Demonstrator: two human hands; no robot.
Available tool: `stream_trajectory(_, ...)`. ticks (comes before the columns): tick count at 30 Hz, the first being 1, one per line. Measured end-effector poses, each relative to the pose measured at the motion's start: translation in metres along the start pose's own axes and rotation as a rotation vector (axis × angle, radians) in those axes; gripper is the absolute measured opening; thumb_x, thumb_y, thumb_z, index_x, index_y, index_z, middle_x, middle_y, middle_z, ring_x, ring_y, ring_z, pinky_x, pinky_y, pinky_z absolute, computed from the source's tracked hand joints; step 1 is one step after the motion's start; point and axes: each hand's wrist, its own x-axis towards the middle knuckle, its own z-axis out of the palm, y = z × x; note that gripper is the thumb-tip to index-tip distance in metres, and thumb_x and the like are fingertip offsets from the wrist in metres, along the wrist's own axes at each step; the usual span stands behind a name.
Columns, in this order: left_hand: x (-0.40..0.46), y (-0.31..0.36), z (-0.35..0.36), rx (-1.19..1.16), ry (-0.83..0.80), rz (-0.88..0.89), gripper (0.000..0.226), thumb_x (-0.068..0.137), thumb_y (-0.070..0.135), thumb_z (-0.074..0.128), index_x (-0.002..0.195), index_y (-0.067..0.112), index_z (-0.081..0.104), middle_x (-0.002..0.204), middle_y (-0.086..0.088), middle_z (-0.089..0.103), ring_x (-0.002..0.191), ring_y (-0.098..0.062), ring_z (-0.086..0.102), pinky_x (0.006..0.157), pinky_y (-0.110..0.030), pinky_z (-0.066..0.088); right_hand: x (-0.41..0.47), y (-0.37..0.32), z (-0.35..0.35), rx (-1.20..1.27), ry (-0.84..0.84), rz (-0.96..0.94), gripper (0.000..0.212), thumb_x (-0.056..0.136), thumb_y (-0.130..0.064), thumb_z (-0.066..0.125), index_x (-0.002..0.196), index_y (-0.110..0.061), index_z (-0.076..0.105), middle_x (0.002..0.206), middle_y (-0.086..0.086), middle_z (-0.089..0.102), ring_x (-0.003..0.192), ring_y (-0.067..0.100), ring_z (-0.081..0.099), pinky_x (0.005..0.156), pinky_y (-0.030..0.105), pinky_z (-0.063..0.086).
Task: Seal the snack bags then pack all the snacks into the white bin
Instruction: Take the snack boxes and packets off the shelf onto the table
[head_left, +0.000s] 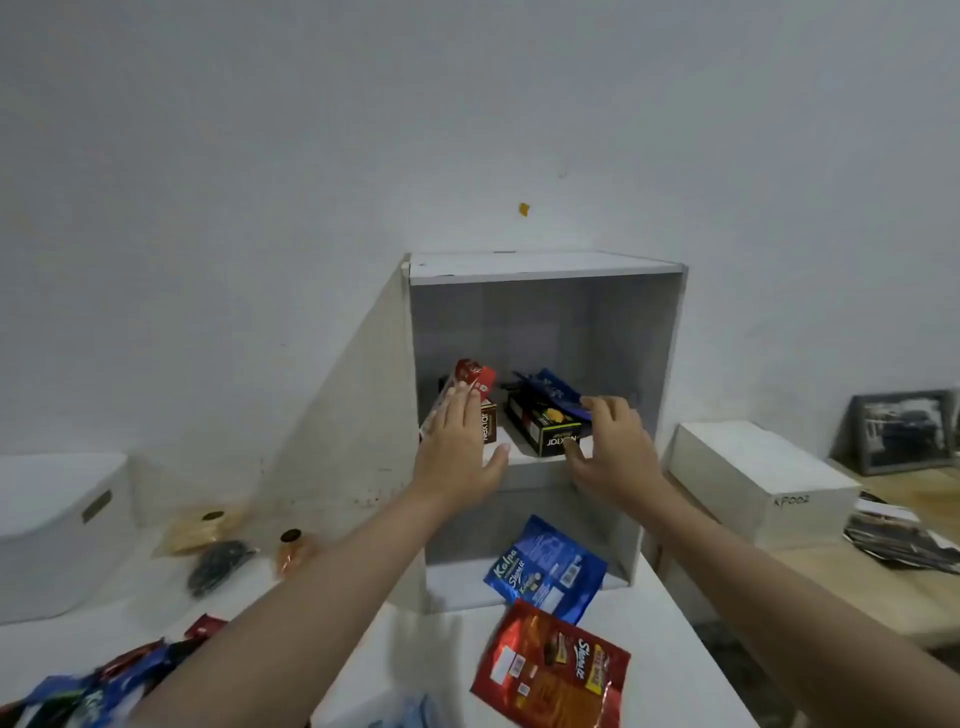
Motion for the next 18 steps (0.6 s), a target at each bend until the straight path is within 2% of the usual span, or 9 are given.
stream_trajectory(3,0.022,-0.008,0.021,0.014,0.000,-0.089,0.084,0.088,0.050,0.050,0.149,0.008,0.012,0.159,-0.016,0.007,0.147,-0.032,0.006,0.118,-0.043,0.014,0.013,0.016,0.018,0.059,-0.016,0.100,0.055,0.084,-0.040,0.061,0.130,-0.014,0.046,0.128,0.010,0.050,0.112,0.026,0.050,0.084,0.031,0.043)
stream_trajectory(5,0.039,-0.014,0.036,0.012,-0.012,-0.129,0.088,0.084,0.053,0.053,0.149,0.012,0.010,0.158,-0.018,0.002,0.145,-0.037,0.010,0.116,-0.048,0.020,0.023,0.023,0.034,0.078,-0.059,0.158,0.058,0.085,-0.045,0.060,0.132,-0.015,0.044,0.128,0.009,0.049,0.113,0.025,0.049,0.083,0.030,0.041)
stream_trajectory(8,0.066,-0.023,0.055,0.007,0.000,-0.168,0.091,0.080,0.056,0.057,0.149,0.024,0.006,0.158,-0.017,-0.004,0.142,-0.043,0.015,0.111,-0.054,0.029,0.042,0.032,0.058,0.105,-0.100,0.205,0.066,0.082,-0.053,0.058,0.135,-0.017,0.040,0.128,0.009,0.049,0.113,0.025,0.049,0.089,0.037,0.048)
stream_trajectory(11,0.087,-0.030,0.070,0.058,-0.029,-0.154,0.085,0.082,0.054,0.056,0.148,0.038,0.006,0.157,-0.019,-0.007,0.141,-0.047,0.012,0.107,-0.057,0.030,0.060,0.040,0.079,0.084,-0.141,0.233,0.071,0.079,-0.058,0.056,0.137,-0.020,0.038,0.129,0.009,0.049,0.115,0.028,0.048,0.095,0.045,0.046)
stream_trajectory(13,0.097,-0.033,0.081,0.123,-0.045,-0.145,0.076,0.084,0.053,0.054,0.147,0.042,0.013,0.155,-0.019,-0.003,0.141,-0.047,0.008,0.106,-0.060,0.029,0.071,0.044,0.091,0.070,-0.161,0.252,0.071,0.078,-0.060,0.055,0.137,-0.025,0.036,0.132,0.008,0.047,0.119,0.029,0.045,0.101,0.047,0.040)
stream_trajectory(16,0.108,-0.035,0.097,0.186,-0.092,-0.186,0.062,0.086,0.053,0.051,0.142,0.037,0.031,0.154,-0.019,-0.001,0.141,-0.049,0.005,0.106,-0.063,0.028,0.081,0.049,0.106,0.039,-0.219,0.254,0.073,0.079,-0.063,0.054,0.141,-0.032,0.032,0.140,0.009,0.041,0.129,0.031,0.037,0.109,0.050,0.029)
stream_trajectory(18,0.113,-0.035,0.103,0.215,-0.116,-0.220,0.056,0.085,0.054,0.051,0.136,0.034,0.040,0.153,-0.019,0.002,0.139,-0.049,0.011,0.105,-0.063,0.030,0.086,0.053,0.113,0.020,-0.257,0.244,0.075,0.078,-0.068,0.051,0.143,-0.037,0.028,0.145,0.010,0.036,0.133,0.033,0.032,0.111,0.053,0.024)
